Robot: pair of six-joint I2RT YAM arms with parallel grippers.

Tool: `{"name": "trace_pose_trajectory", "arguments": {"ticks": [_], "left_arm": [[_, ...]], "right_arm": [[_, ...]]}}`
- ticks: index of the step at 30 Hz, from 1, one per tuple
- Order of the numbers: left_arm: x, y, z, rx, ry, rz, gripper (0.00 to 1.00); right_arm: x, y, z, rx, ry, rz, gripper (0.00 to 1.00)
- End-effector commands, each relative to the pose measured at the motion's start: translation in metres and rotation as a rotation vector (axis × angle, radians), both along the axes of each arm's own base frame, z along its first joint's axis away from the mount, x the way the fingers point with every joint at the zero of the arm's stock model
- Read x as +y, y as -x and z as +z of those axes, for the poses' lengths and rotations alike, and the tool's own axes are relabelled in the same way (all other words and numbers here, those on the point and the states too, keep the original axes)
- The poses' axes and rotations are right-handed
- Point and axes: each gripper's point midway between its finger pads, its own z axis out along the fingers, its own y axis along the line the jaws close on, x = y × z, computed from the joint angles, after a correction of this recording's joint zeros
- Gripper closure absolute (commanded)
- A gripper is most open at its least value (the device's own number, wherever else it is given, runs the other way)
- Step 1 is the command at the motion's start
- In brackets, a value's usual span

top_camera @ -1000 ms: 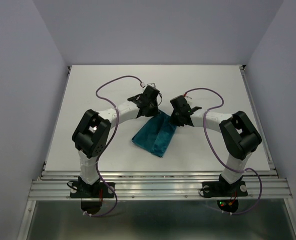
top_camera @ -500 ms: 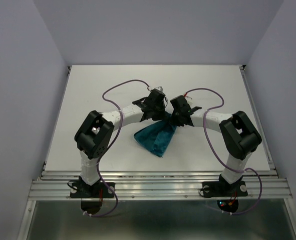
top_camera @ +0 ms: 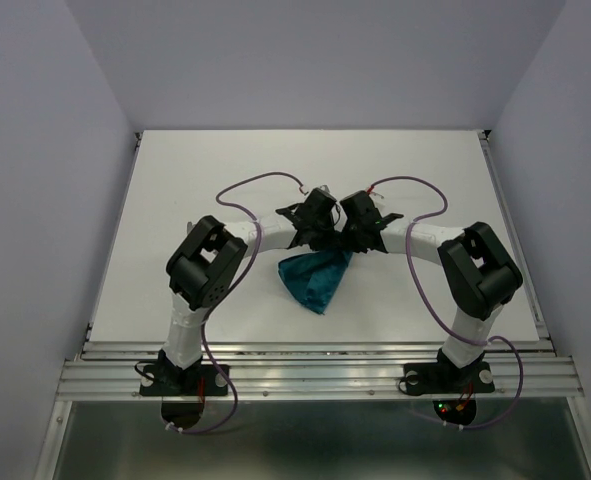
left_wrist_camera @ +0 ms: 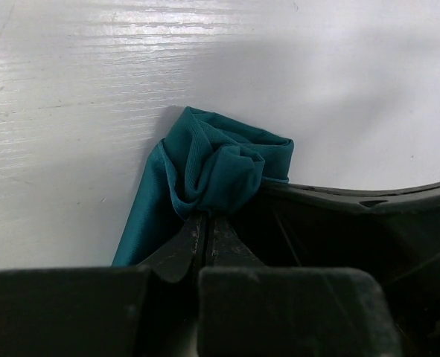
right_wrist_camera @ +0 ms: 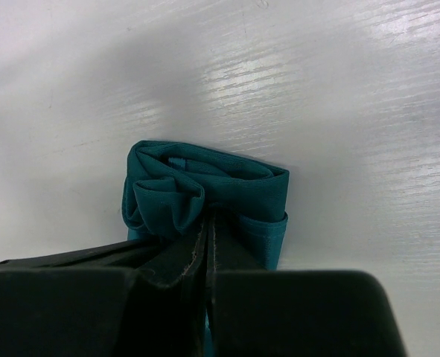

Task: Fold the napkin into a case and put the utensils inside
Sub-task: Fold the 2/3-rectangle-folded napkin at the center of the board.

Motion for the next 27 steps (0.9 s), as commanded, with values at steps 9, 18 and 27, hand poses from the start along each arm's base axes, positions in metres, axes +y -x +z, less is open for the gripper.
{"name": "trace_pose_trajectory", "arguments": {"ticks": [9, 18, 27], "left_arm": [[-0.003, 0.004, -0.017, 0.019, -0.009, 0.001, 1.0], [-0.003, 0.006, -0.019, 0.008, -0.016, -0.041, 1.0], [-0.005, 0.007, -0.02, 0.008, -0.011, -0.056, 1.0]], "right_arm": [[-0.011, 0.009, 0.005, 0.02, -0.023, -0.005, 0.99], [-0.044, -0.005, 0.05, -0.081, -0.081, 0.003, 0.45], [-0.019, -0.002, 0.048, -0.076, -0.231, 0.154, 0.11]]}}
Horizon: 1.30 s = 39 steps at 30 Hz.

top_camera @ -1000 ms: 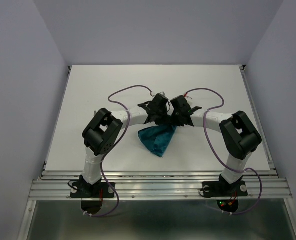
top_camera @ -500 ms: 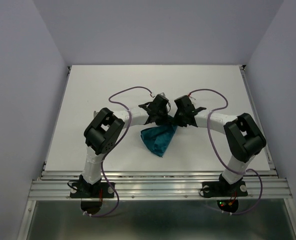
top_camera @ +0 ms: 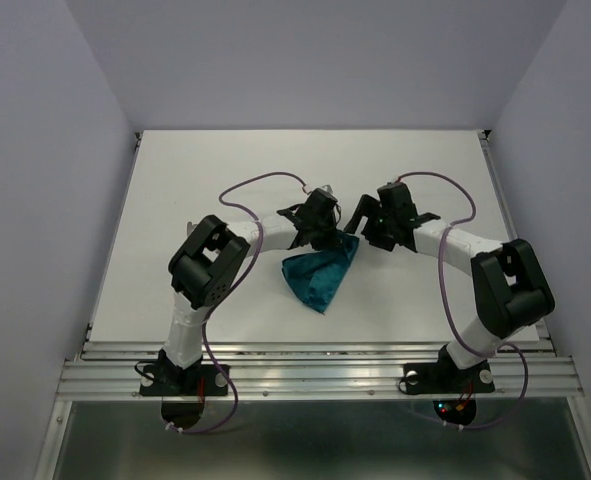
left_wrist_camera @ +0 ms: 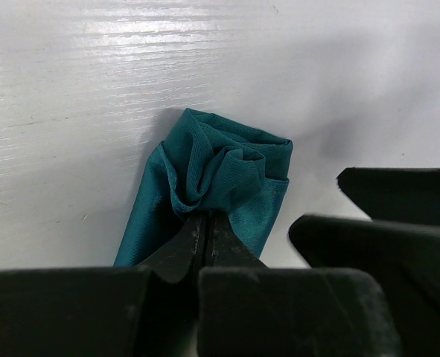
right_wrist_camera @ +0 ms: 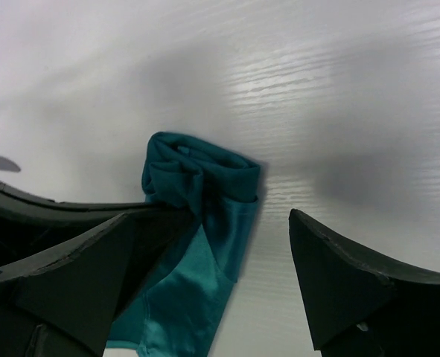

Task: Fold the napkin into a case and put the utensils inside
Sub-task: Fold the 2/3-rectangle-folded napkin at the center of the board.

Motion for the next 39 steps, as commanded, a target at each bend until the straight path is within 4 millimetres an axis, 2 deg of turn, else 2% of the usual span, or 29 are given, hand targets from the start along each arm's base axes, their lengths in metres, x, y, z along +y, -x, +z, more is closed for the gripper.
{"name": "trace_pose_trajectory", "arguments": {"ticks": [1, 6, 15, 26, 34, 39], "left_arm": [[0.002, 0.009, -0.015, 0.015, -0.033, -0.033, 1.0], [0.0, 0.01, -0.01, 0.008, -0.022, -0.046, 1.0], [-0.005, 0.006, 0.006, -0.045, 0.01, -0.077, 1.0], [-0.007, 0.007, 0.007, -0.051, 0.024, -0.091, 1.0], [-0.011, 0.004, 0.016, -0.076, 0.049, -0.097, 1.0], [-0.012, 0.003, 0.019, -0.084, 0.054, -0.099, 1.0]], "right_arm": [[0.023, 0.0, 0.006, -0.038, -0.089, 0.107, 0.11], [0.028, 0.002, -0.009, 0.004, -0.096, 0.136, 0.1], [0.019, 0.003, -0.038, 0.073, -0.048, 0.073, 0.16], [0.018, -0.01, -0.026, 0.048, -0.081, -0.025, 0.17], [0.01, -0.002, -0.049, 0.106, -0.031, -0.036, 0.26], [0.002, 0.009, -0.061, 0.135, -0.012, -0.056, 0.37]]}}
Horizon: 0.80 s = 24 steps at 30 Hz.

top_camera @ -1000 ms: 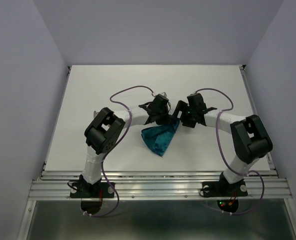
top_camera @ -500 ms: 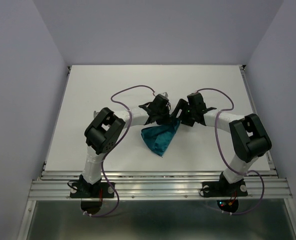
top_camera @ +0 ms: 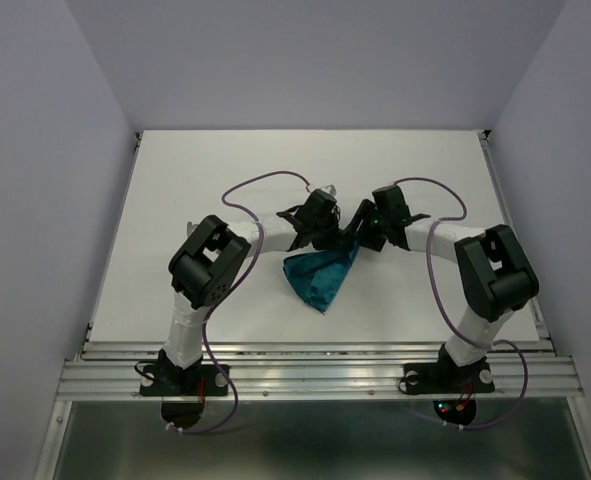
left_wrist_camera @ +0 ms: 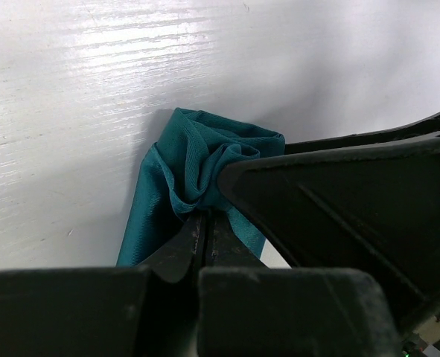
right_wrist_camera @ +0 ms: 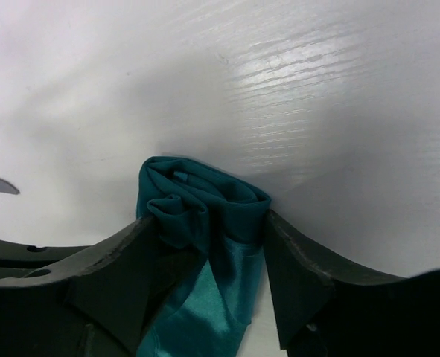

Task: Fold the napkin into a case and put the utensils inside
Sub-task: Fold the 2/3-rectangle-folded napkin at the center of the board.

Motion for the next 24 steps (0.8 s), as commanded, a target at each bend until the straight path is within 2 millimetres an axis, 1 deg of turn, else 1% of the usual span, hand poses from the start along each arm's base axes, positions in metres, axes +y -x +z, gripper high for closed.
{"name": "trace_pose_trajectory", "arguments": {"ticks": [1, 4, 6, 7, 10, 11, 14, 16, 17, 18, 19, 20, 21, 22, 24], "left_arm": [[-0.005, 0.003, 0.018, -0.038, 0.023, -0.032, 1.0], [-0.005, 0.003, 0.018, -0.038, 0.023, -0.032, 1.0], [-0.005, 0.003, 0.018, -0.039, 0.023, -0.033, 1.0], [-0.005, 0.003, 0.018, -0.041, 0.023, -0.032, 1.0], [-0.004, 0.003, 0.019, -0.044, 0.022, -0.033, 1.0], [-0.004, 0.003, 0.02, -0.047, 0.021, -0.033, 1.0], [-0.004, 0.003, 0.022, -0.052, 0.02, -0.044, 1.0], [-0.004, 0.003, 0.022, -0.053, 0.016, -0.052, 1.0], [-0.005, 0.004, 0.024, -0.056, 0.018, -0.054, 0.98], [-0.005, 0.004, 0.024, -0.056, 0.015, -0.054, 0.94], [-0.003, 0.005, 0.025, -0.057, 0.008, -0.053, 0.85], [-0.002, 0.004, 0.026, -0.061, 0.006, -0.049, 0.79], [0.0, 0.006, 0.024, -0.057, -0.002, -0.05, 0.67], [0.001, 0.006, 0.029, -0.064, -0.001, -0.052, 0.62], [0.005, 0.007, 0.03, -0.062, -0.015, -0.046, 0.53]], "right_arm": [[-0.012, 0.02, -0.031, 0.085, 0.059, -0.025, 0.39], [-0.014, 0.021, -0.033, 0.09, 0.064, -0.029, 0.44], [-0.015, 0.021, -0.033, 0.088, 0.067, -0.032, 0.51], [-0.014, 0.02, -0.033, 0.086, 0.065, -0.031, 0.56], [-0.014, 0.02, -0.033, 0.086, 0.063, -0.03, 0.63], [-0.013, 0.02, -0.033, 0.087, 0.062, -0.03, 0.68], [-0.013, 0.021, -0.033, 0.086, 0.06, -0.029, 0.77], [-0.013, 0.021, -0.032, 0.087, 0.059, -0.028, 0.81], [-0.013, 0.021, -0.032, 0.087, 0.059, -0.028, 0.86], [-0.013, 0.021, -0.032, 0.087, 0.058, -0.029, 0.89], [-0.013, 0.02, -0.031, 0.084, 0.057, -0.032, 0.94], [-0.013, 0.02, -0.031, 0.084, 0.057, -0.034, 0.97], [-0.014, 0.02, -0.031, 0.082, 0.059, -0.036, 0.99], [-0.014, 0.02, -0.03, 0.082, 0.059, -0.038, 0.99], [-0.015, 0.02, -0.03, 0.08, 0.063, -0.042, 0.99]]}}
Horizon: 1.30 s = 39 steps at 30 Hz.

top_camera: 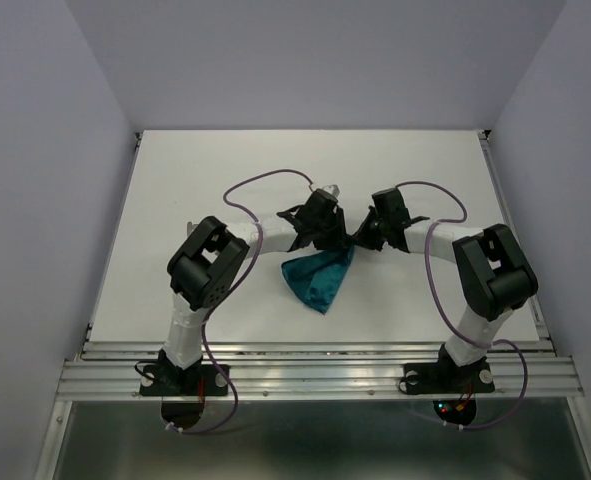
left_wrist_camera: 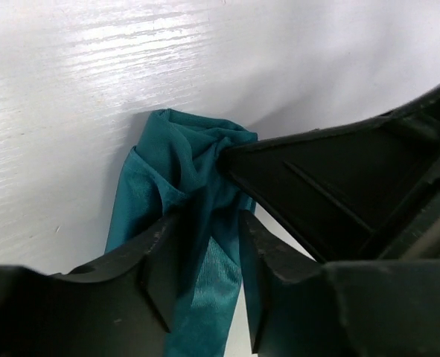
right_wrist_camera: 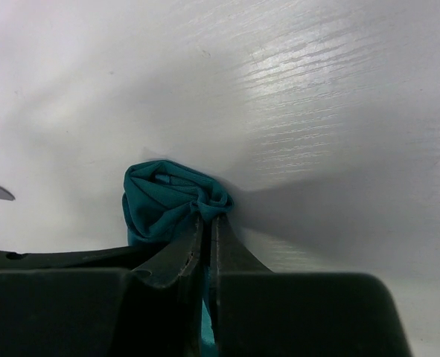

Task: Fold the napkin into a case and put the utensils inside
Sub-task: Fold the 2/3-rectangle-folded napkin at the center of the board.

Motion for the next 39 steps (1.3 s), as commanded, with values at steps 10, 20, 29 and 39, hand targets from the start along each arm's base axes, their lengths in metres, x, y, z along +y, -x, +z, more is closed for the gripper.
{"name": "trace_pose_trajectory", "arguments": {"ticks": [10, 20, 29, 39], "left_arm": [[0.034, 0.014, 0.063, -0.087, -0.059, 0.029, 0.44], [0.094, 0.029, 0.083, -0.082, -0.09, 0.204, 0.57], [0.143, 0.029, 0.043, 0.007, -0.112, 0.335, 1.0], [0.108, 0.047, 0.033, 0.036, -0.13, 0.177, 1.0]], "right_arm": [[-0.013, 0.019, -0.025, 0.081, 0.068, -0.023, 0.99], [-0.015, 0.02, -0.027, 0.084, 0.075, -0.018, 0.99], [-0.013, 0.016, -0.026, 0.084, 0.076, -0.017, 0.99], [-0.017, 0.015, -0.026, 0.081, 0.096, -0.036, 0.99]]}}
